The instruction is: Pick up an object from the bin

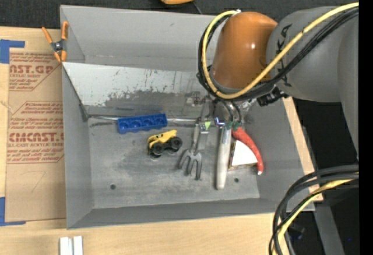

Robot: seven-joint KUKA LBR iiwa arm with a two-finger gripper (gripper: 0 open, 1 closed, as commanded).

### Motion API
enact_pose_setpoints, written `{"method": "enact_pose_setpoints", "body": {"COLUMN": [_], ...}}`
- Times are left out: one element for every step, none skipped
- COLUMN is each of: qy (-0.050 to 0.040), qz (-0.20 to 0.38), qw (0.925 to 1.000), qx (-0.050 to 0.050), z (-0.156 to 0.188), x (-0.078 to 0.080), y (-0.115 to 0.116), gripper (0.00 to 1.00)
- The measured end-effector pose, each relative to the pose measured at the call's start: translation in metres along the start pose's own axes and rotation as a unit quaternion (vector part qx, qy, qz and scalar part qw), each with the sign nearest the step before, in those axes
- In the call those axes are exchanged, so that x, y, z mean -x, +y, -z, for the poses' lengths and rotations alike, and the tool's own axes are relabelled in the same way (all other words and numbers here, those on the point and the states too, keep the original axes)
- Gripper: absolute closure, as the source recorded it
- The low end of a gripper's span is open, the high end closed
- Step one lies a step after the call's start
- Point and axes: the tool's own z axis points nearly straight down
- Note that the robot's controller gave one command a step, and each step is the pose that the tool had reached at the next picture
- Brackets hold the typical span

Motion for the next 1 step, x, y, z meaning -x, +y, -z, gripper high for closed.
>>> {"method": "enact_pose_setpoints", "body": {"qy": [-0.0039], "qz": [0.0], "qw": [1.0], "qx": [0.0], "z": [0.0044], "x": [0.0019], "y": [-0.0002], "gripper": [0.0]}}
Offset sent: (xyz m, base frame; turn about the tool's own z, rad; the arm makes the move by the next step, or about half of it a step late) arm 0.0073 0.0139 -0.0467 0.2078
